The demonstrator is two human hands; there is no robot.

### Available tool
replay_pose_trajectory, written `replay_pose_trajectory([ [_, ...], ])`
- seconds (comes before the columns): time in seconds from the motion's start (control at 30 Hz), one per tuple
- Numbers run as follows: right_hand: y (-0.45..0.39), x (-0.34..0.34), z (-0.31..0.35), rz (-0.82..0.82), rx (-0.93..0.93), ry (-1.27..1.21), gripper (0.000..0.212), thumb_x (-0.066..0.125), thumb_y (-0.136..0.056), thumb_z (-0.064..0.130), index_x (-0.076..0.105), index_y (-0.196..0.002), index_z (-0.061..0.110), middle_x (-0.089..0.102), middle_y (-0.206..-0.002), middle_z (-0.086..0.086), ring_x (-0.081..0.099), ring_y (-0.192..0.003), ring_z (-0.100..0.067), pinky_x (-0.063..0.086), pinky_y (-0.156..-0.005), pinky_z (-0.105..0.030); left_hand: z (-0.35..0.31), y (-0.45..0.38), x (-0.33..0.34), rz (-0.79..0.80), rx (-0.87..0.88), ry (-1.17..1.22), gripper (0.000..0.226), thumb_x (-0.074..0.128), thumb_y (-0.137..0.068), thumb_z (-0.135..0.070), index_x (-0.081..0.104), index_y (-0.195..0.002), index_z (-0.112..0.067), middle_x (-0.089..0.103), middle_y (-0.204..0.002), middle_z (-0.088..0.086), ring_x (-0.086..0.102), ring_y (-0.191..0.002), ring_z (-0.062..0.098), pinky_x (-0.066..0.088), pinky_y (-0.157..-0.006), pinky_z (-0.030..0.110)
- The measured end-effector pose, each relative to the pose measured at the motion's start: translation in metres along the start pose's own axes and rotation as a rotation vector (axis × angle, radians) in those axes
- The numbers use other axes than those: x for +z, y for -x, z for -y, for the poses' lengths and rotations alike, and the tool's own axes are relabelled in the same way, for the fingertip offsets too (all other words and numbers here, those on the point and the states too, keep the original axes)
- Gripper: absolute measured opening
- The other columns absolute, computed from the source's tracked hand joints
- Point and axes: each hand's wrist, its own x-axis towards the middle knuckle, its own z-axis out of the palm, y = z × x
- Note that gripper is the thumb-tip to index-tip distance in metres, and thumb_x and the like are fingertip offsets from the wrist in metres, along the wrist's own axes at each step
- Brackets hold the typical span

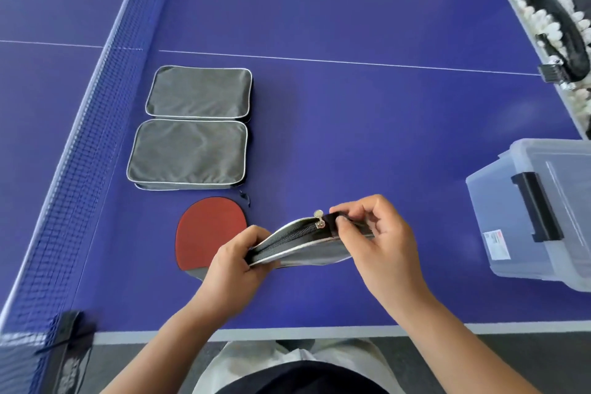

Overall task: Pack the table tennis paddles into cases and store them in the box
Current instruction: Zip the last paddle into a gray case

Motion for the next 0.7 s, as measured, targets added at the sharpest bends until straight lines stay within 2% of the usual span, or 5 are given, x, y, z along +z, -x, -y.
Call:
replay_pose_trajectory([
  [0.13,0.014,0.008,-0.004,0.064,-0.066,0.089,0.033,0.055,-0.089,-0.007,0.062,-0.097,0.025,0.067,-0.094,0.01,0.064,-0.099,-0.015,0.047,-0.084,-0.018,0.01,0.012,-0.008,0.053,-0.026,0.077,0.041,0.075,-0.078,0.002,0.057,-0.083,-0.035,0.059,-0.067,-0.011,0.048,-0.054,0.002,0.037,-0.05,0.014],
  [0.23,0.023,0.005,-0.005,0.169,-0.126,0.191,0.016,0.057,-0.091,0.017,0.071,-0.098,0.021,0.068,-0.1,0.013,0.064,-0.102,-0.012,0.044,-0.083,-0.012,0.011,0.019,-0.008,0.076,-0.047,0.156,0.039,0.075,-0.079,0.005,0.058,-0.08,-0.031,0.056,-0.062,-0.014,0.045,-0.051,0.001,0.035,-0.048,0.013],
  [0.43,0.022,-0.014,-0.021,0.36,-0.258,0.446,0.051,0.065,-0.083,0.055,0.064,-0.126,0.027,0.065,-0.117,0.02,0.06,-0.111,-0.003,0.044,-0.094,-0.016,0.008,0.017,-0.005,0.065,-0.061,0.153,0.033,0.078,-0.078,-0.002,0.059,-0.082,-0.028,0.06,-0.069,-0.001,0.047,-0.06,0.003,0.039,-0.055,0.019],
  [0.6,0.018,-0.032,-0.028,0.294,-0.382,0.549,0.04,0.057,-0.092,0.044,0.069,-0.12,0.019,0.067,-0.104,0.013,0.059,-0.096,0.0,0.039,-0.085,-0.005,-0.031,0.015,-0.003,0.179,-0.03,0.166,0.036,0.082,-0.064,-0.047,0.065,-0.093,-0.034,0.069,-0.083,-0.007,0.06,-0.071,0.003,0.047,-0.063,0.02],
  [0.7,0.02,-0.041,-0.04,0.277,-0.483,0.62,0.036,0.055,-0.094,0.036,0.068,-0.119,0.014,0.068,-0.103,0.007,0.06,-0.093,-0.005,0.042,-0.085,-0.008,-0.068,0.016,0.002,0.145,0.034,0.199,0.044,0.07,-0.068,-0.066,0.07,-0.102,-0.039,0.069,-0.103,-0.017,0.062,-0.102,0.001,0.044,-0.081,0.012],
])
